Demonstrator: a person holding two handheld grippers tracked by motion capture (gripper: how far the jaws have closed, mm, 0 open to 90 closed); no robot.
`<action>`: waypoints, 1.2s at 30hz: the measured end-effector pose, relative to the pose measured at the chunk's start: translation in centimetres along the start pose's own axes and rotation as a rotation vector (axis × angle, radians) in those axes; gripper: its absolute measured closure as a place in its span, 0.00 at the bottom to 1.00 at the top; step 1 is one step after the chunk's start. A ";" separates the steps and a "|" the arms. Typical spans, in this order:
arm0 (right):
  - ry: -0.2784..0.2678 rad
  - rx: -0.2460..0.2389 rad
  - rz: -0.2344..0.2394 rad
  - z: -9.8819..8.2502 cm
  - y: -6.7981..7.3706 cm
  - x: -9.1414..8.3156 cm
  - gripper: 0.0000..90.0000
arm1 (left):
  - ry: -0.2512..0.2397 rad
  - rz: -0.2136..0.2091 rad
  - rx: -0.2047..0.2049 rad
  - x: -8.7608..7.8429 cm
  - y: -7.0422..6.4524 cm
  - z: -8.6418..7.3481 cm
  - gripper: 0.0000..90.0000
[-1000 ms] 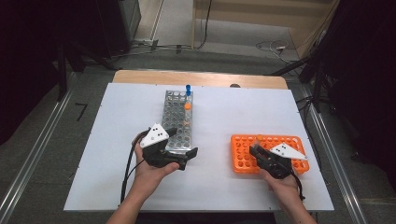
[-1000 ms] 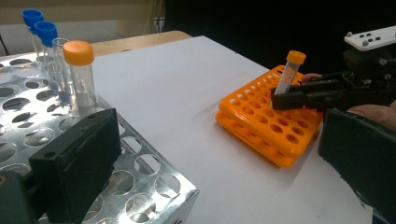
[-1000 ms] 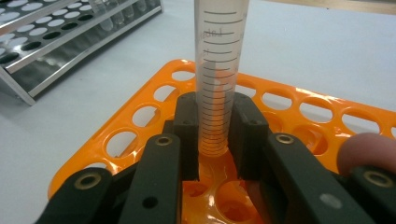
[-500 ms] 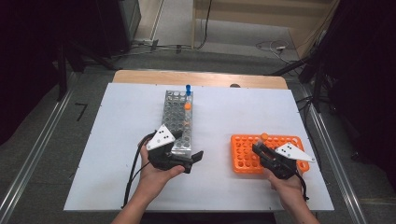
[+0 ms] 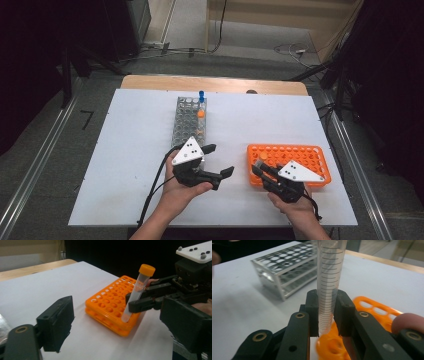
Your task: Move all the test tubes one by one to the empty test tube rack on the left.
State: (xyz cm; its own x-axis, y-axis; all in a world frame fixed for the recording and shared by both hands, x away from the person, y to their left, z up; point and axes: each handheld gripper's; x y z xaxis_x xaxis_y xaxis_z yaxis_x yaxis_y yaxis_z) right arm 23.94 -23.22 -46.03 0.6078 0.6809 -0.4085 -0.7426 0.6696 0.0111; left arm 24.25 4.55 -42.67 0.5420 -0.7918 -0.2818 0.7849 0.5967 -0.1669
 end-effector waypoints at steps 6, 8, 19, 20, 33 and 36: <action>0.018 -0.048 0.080 0.3 2.3 0.5 0.81 | 0.020 -0.077 0.039 1.3 -1.4 -0.3 0.33; 0.025 -0.055 0.097 0.3 2.8 0.6 0.81 | 0.026 -0.101 0.049 1.7 -1.8 -0.4 0.38; 0.032 -0.098 0.173 0.2 3.6 0.8 0.81 | 0.043 -0.108 0.124 2.7 -2.9 -0.7 0.81; 0.033 -0.095 0.175 0.2 3.6 0.8 0.81 | 0.043 -0.102 0.132 2.7 -2.9 -0.7 0.82; 0.041 -0.037 0.159 -0.4 0.8 -0.6 0.30 | -0.011 0.078 0.068 0.7 1.2 0.4 0.83; 0.046 -0.026 0.128 -0.6 -0.3 -1.3 0.16 | -0.026 0.138 0.052 0.0 2.9 0.8 0.83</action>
State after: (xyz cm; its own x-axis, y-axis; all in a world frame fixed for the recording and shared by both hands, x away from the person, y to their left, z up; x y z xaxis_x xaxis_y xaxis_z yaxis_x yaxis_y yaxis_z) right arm 23.20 -24.54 -46.05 0.4943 0.7458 -0.4467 -0.8209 0.5694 0.0423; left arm 26.83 6.15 -42.39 0.6533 -0.7059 -0.2738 0.7163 0.6934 -0.0785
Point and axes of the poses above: each handheld gripper's, and its own axes: x roughly forward along the jaws, z roughly out of its top, y roughly to its left, and after that the axes turned 2 degrees about z, right-handed
